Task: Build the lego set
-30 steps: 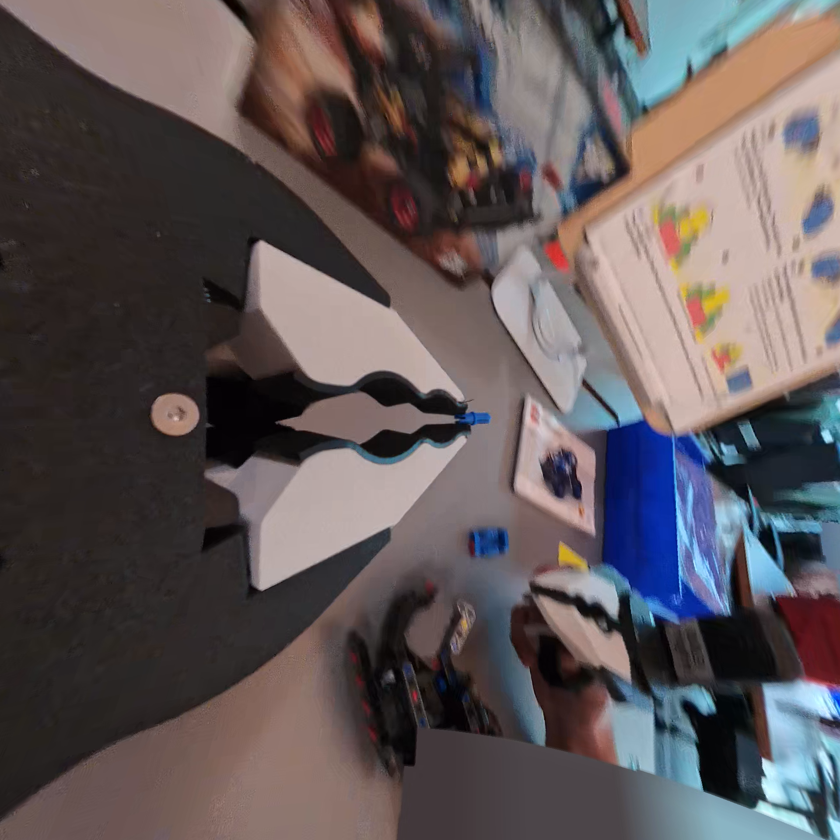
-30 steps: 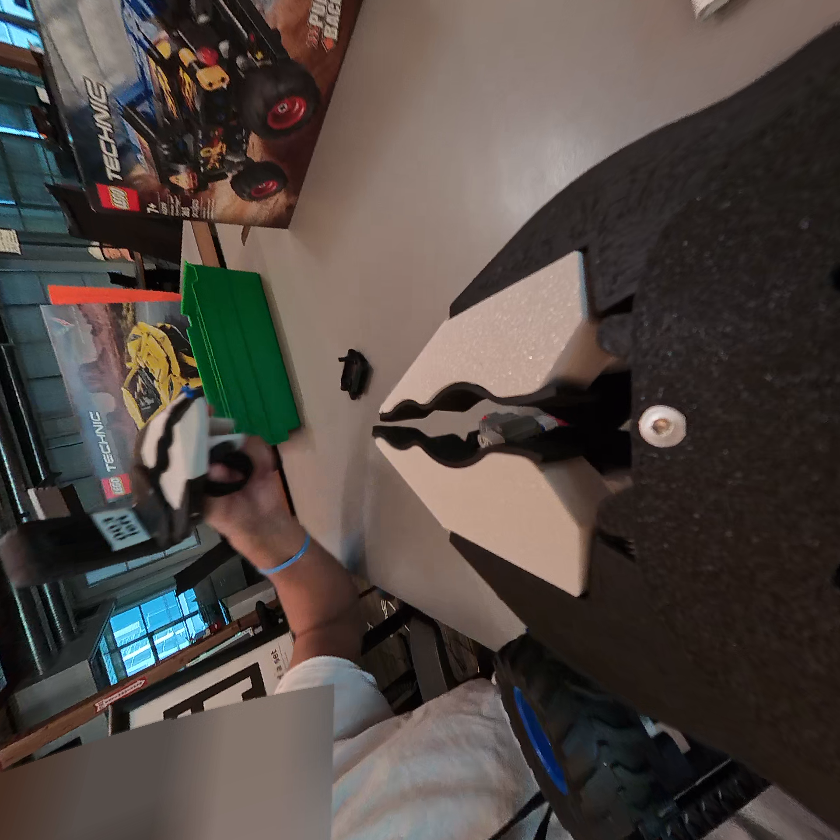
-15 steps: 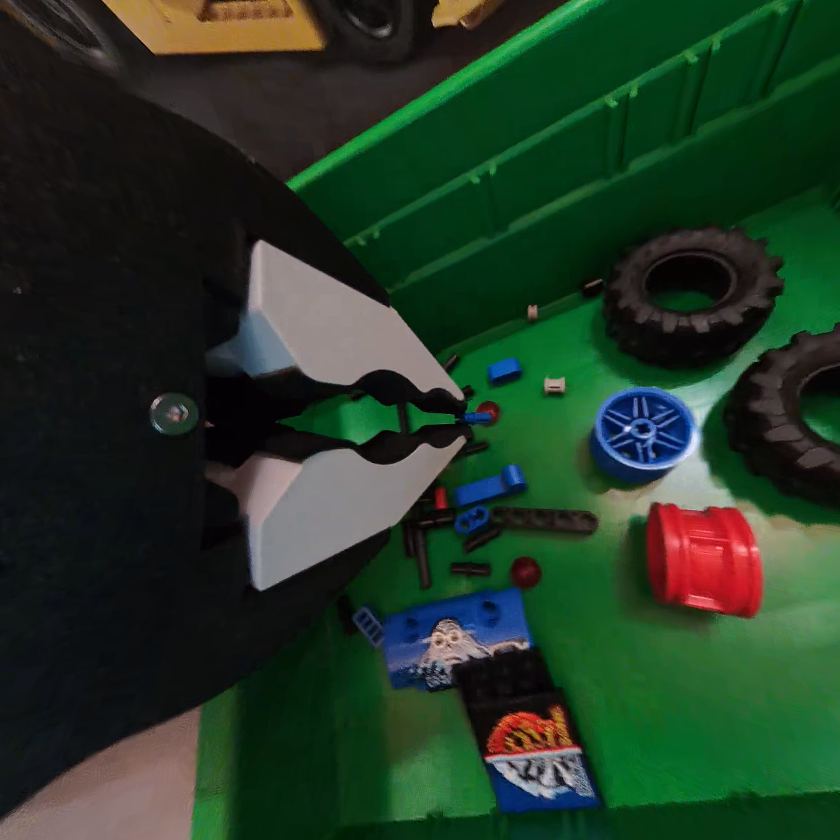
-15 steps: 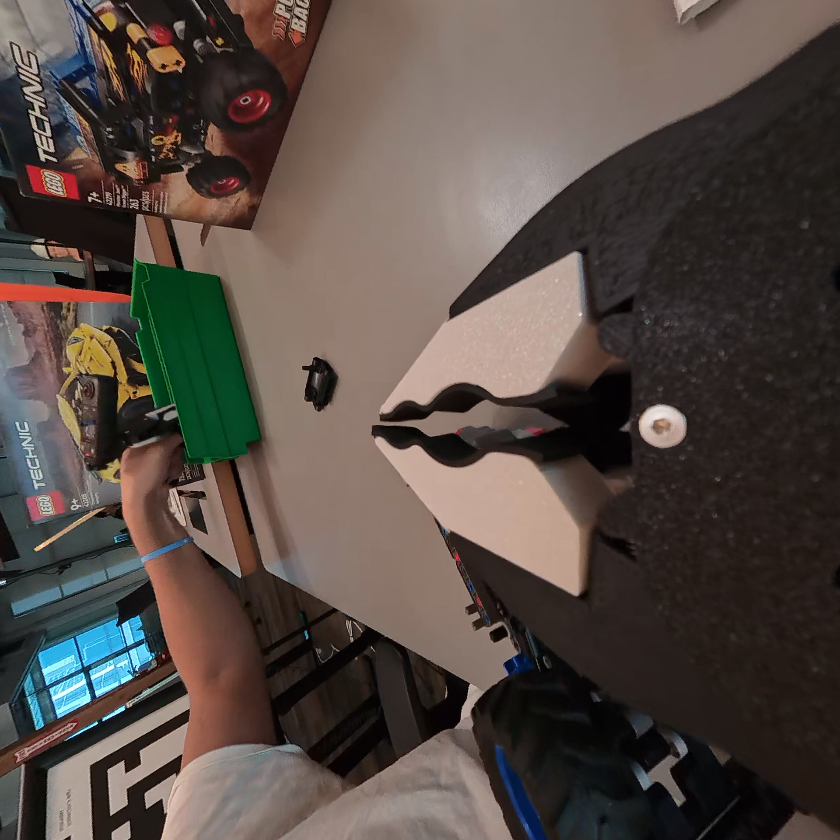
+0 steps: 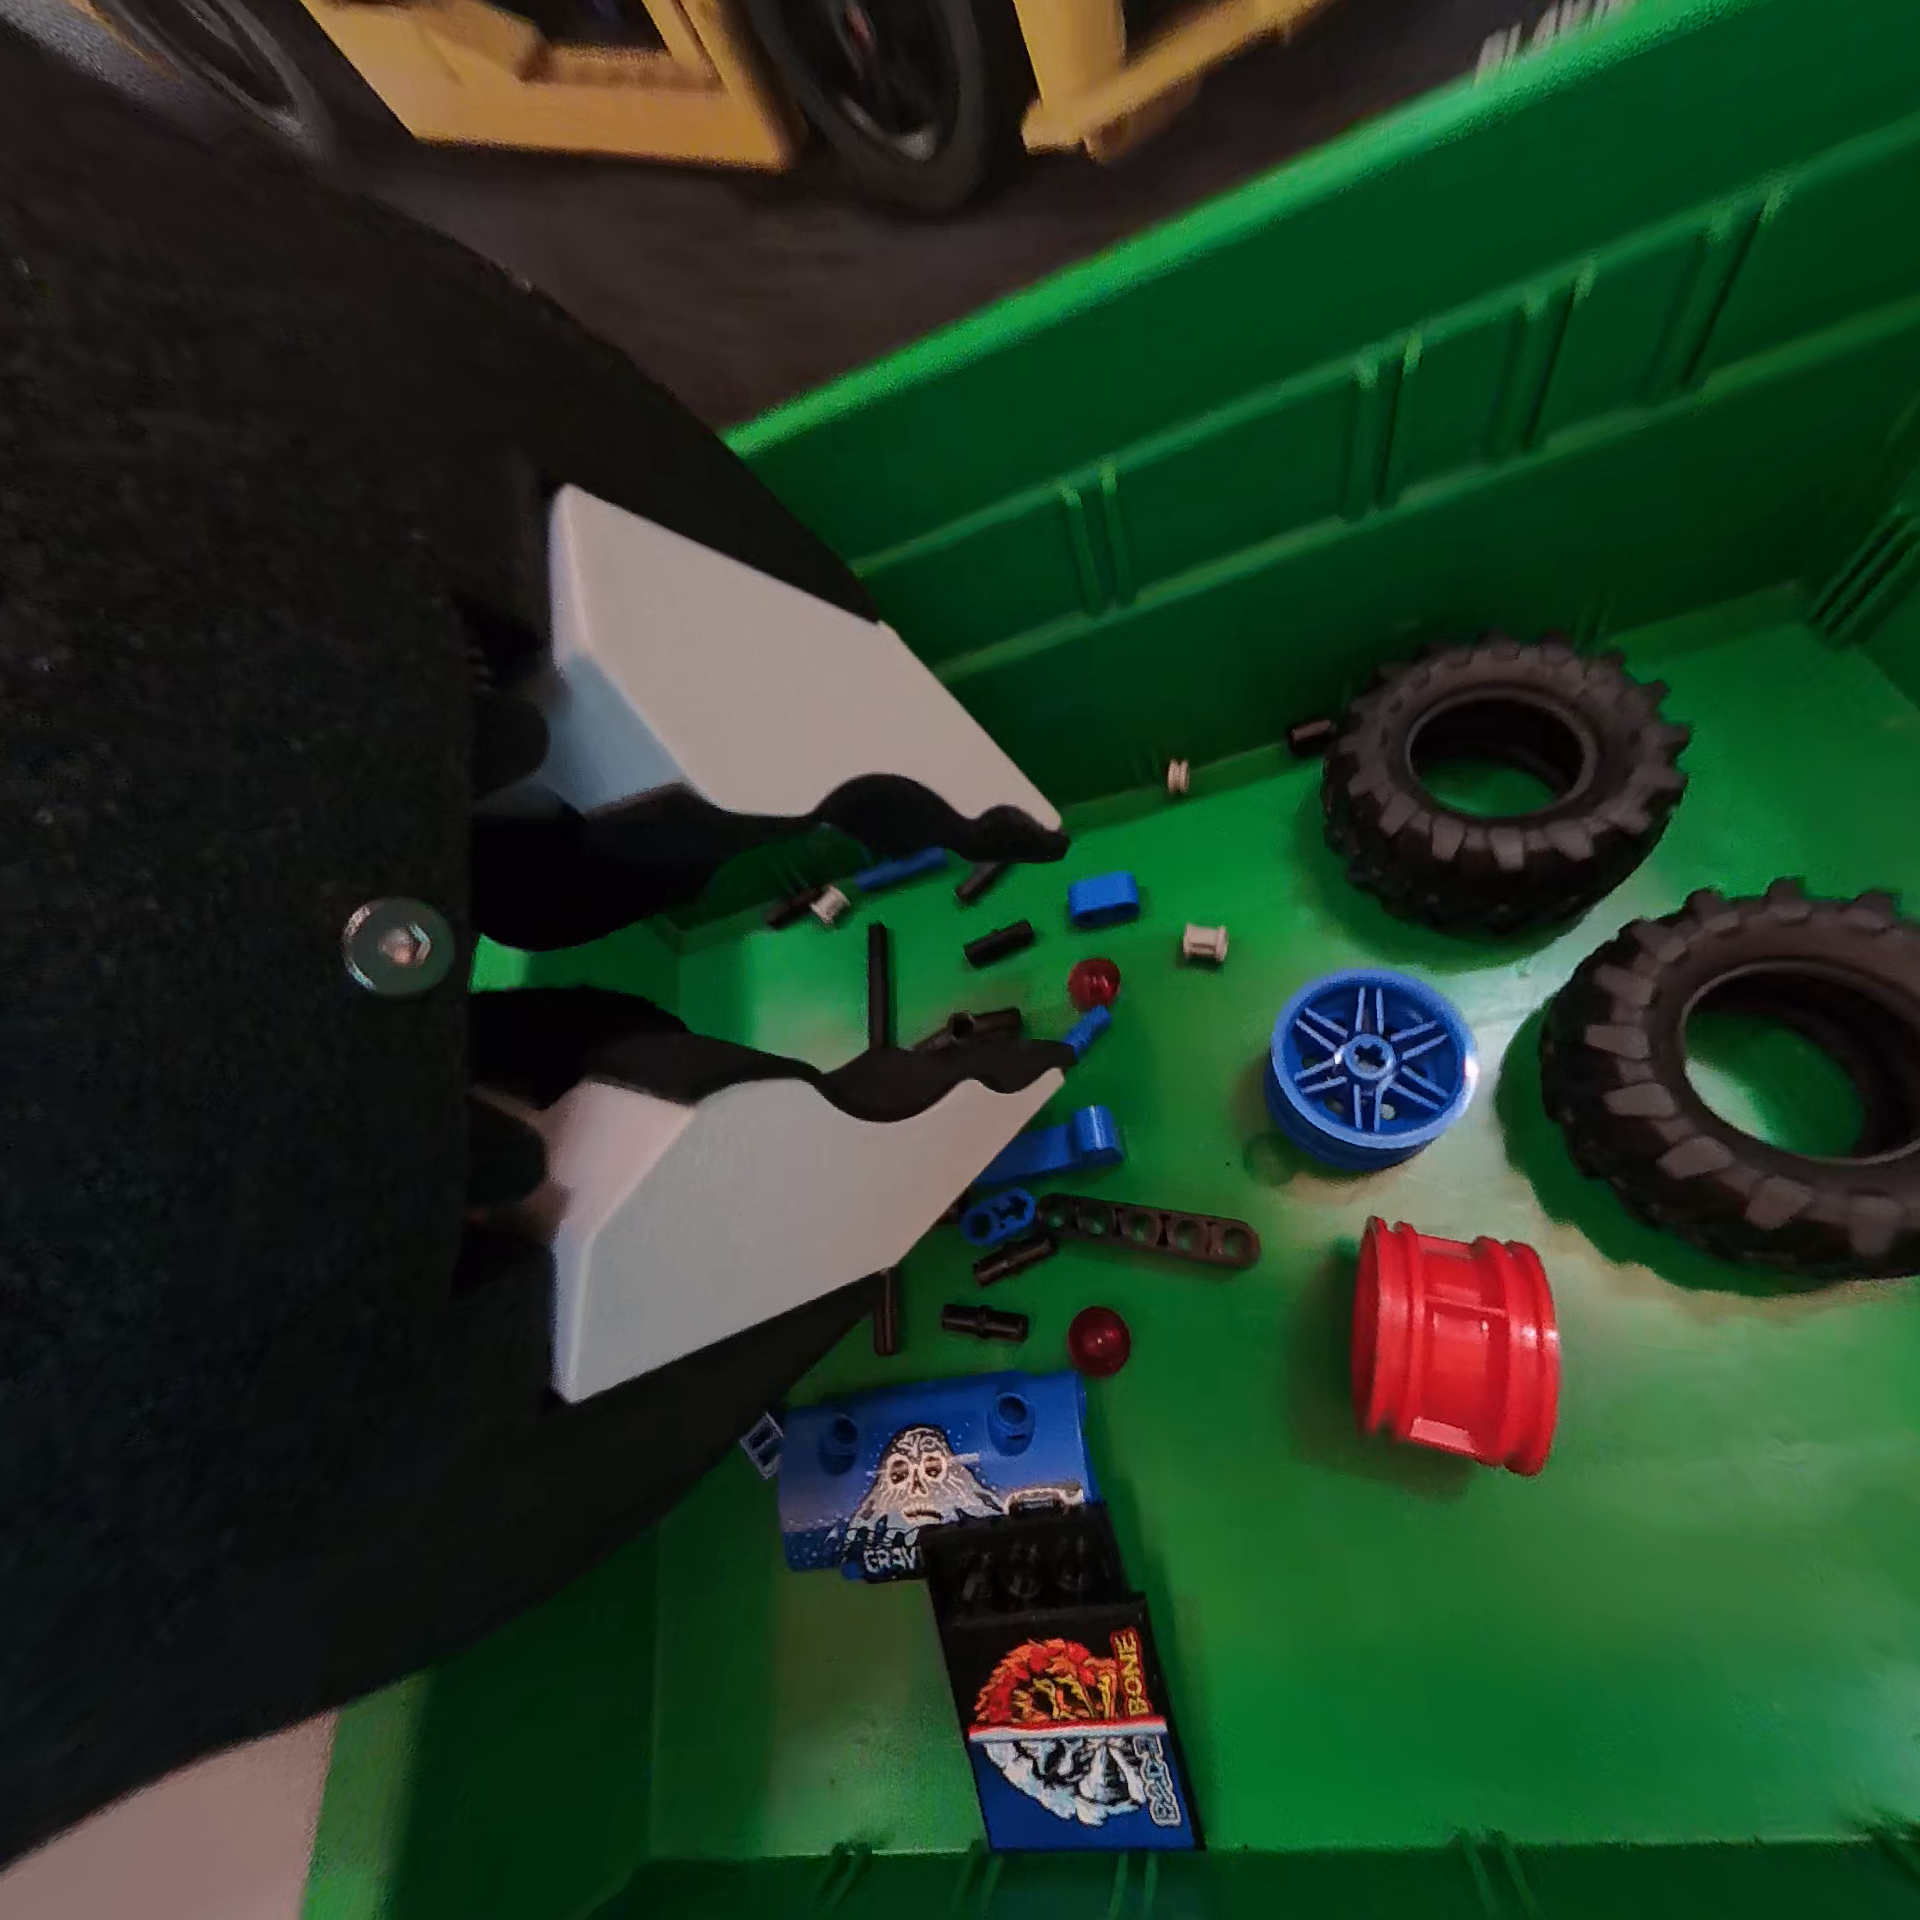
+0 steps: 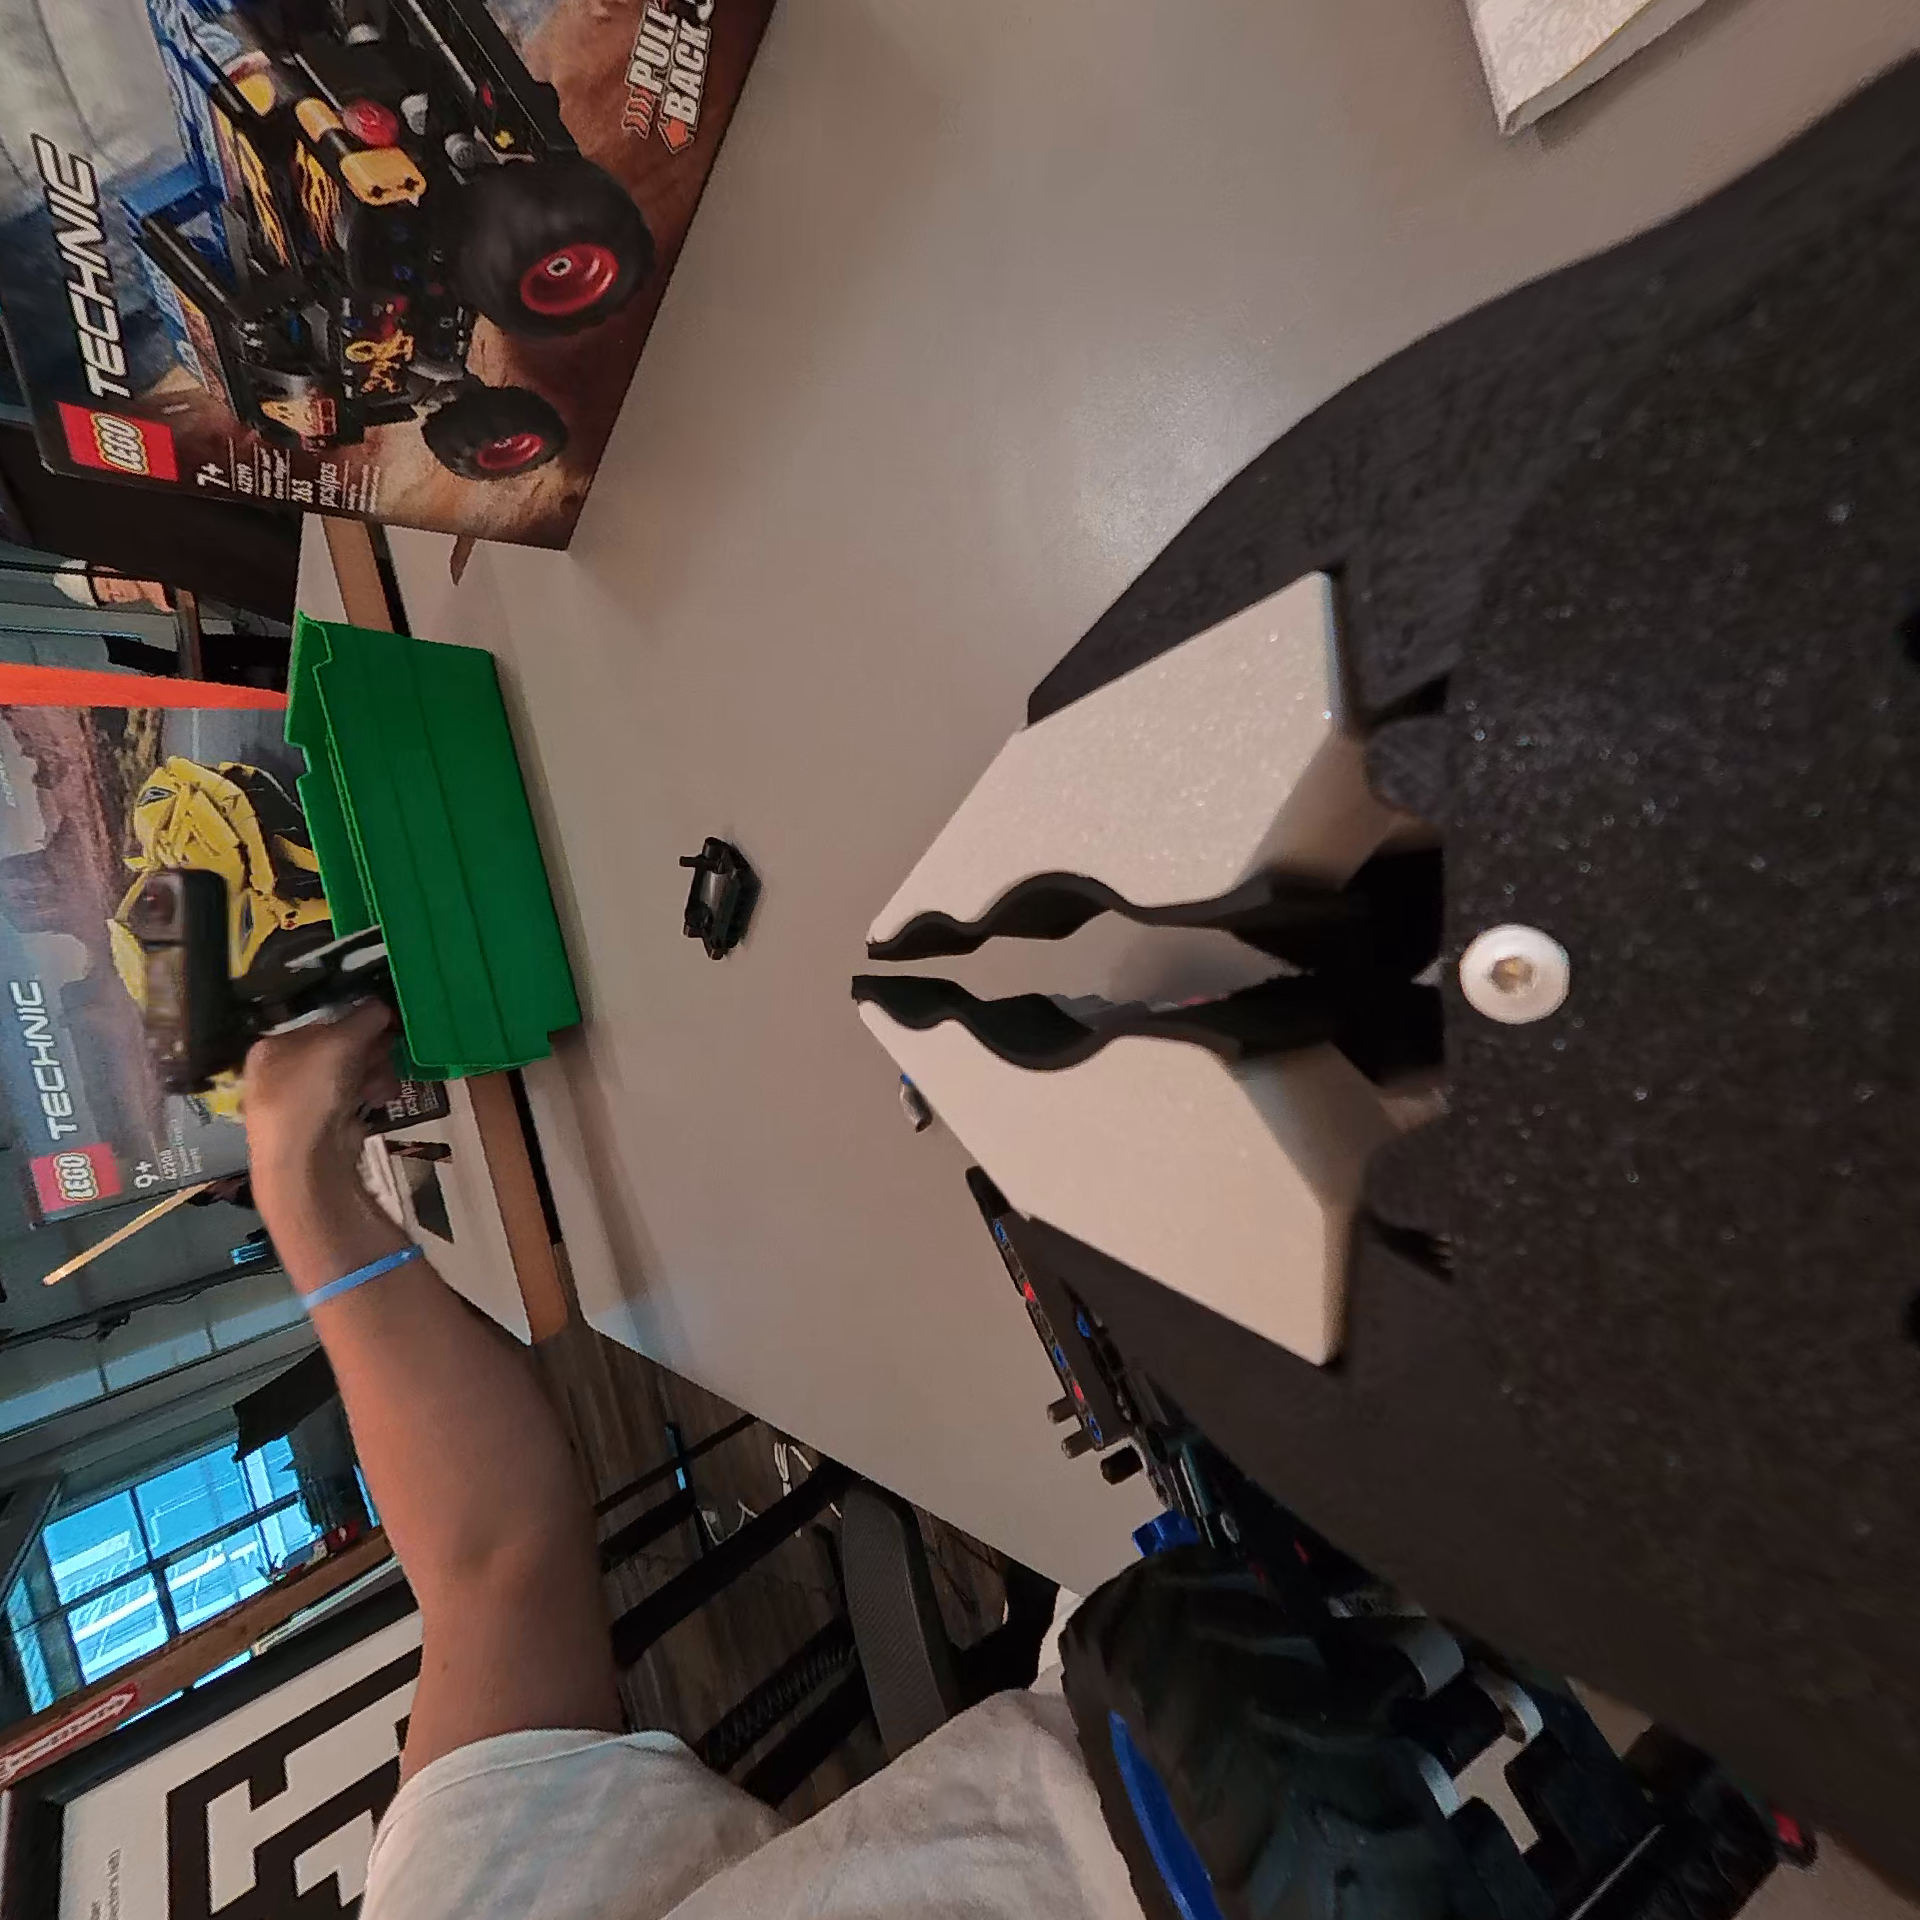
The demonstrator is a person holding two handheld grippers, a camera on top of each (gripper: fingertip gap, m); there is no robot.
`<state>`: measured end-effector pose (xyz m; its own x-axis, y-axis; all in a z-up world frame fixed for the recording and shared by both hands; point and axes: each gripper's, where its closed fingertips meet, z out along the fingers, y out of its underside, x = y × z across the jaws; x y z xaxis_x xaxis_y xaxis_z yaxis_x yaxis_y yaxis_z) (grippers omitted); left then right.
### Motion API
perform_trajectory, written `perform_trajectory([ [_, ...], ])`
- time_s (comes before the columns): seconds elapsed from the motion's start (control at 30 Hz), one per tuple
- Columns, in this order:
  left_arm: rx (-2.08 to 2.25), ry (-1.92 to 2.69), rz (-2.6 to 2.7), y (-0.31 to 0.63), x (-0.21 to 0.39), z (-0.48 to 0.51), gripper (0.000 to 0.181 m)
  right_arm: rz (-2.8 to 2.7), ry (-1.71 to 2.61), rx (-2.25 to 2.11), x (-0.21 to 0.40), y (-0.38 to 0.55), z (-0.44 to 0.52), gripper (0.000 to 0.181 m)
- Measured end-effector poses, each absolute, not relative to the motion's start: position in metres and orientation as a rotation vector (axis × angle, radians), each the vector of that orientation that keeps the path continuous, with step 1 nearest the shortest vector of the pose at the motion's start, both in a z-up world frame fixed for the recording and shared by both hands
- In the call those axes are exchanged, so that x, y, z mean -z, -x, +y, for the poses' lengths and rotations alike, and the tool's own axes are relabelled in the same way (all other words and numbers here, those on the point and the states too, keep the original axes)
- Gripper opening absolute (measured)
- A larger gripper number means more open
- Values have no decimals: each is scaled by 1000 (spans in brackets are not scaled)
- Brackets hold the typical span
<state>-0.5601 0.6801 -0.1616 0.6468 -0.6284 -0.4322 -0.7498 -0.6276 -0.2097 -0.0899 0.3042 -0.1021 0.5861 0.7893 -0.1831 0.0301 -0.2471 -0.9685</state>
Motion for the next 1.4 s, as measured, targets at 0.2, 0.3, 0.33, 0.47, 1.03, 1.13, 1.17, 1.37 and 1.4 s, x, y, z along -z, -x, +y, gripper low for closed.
perform_trajectory([
  [0.2,-559,2090,983,517,54,667,32,-754,1728,-789,110,91,302,0],
  [0.3,-333,1883,1090,430,16,617,32,-763,1737,-789,114,93,301,2],
  [0.33,-222,1831,1163,395,14,593,32,-769,1742,-802,116,94,300,3],
  [0.47,277,1627,1505,257,36,480,31,-816,1782,-874,123,100,293,17],
  [1.03,1538,1306,2043,111,144,274,56,-1075,1753,-792,138,107,271,33],
  [1.13,1591,1273,2083,111,142,268,57,-1100,1753,-818,139,109,267,36],
  [1.17,1580,1282,2106,111,145,267,57,-1106,1755,-814,140,109,267,36],
  [1.37,1429,1236,2206,112,161,258,53,-1115,1779,-799,143,112,266,36],
  [1.4,1404,1232,2200,111,162,258,55,-1121,1782,-791,144,114,266,35],
])
